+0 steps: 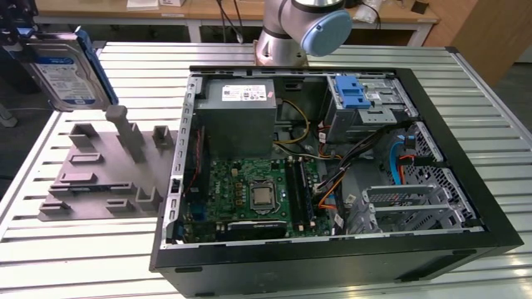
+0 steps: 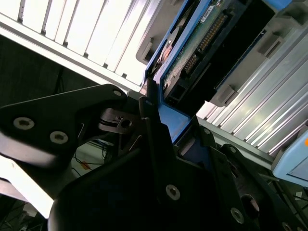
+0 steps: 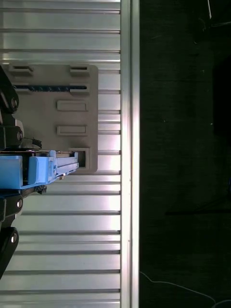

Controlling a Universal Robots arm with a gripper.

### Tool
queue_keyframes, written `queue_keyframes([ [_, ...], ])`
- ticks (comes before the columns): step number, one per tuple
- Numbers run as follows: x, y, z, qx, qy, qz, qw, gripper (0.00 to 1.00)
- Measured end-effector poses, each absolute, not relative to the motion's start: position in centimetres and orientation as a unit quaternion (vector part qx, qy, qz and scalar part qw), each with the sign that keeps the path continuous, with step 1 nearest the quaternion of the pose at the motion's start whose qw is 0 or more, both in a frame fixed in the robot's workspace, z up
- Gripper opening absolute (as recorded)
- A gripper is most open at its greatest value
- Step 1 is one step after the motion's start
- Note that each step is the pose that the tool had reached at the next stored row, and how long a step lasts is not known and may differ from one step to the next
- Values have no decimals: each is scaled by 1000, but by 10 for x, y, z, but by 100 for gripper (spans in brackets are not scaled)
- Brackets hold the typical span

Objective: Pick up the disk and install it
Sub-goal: 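Pick up the disk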

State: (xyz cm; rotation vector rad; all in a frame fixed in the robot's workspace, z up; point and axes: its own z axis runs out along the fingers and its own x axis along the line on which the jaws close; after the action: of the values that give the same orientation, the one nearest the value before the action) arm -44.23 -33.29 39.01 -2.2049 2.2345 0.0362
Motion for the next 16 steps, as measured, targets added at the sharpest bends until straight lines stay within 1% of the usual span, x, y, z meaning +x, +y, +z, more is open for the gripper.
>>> queue_keyframes([
  [16, -442, -333, 409, -702, 712, 12, 1, 36],
])
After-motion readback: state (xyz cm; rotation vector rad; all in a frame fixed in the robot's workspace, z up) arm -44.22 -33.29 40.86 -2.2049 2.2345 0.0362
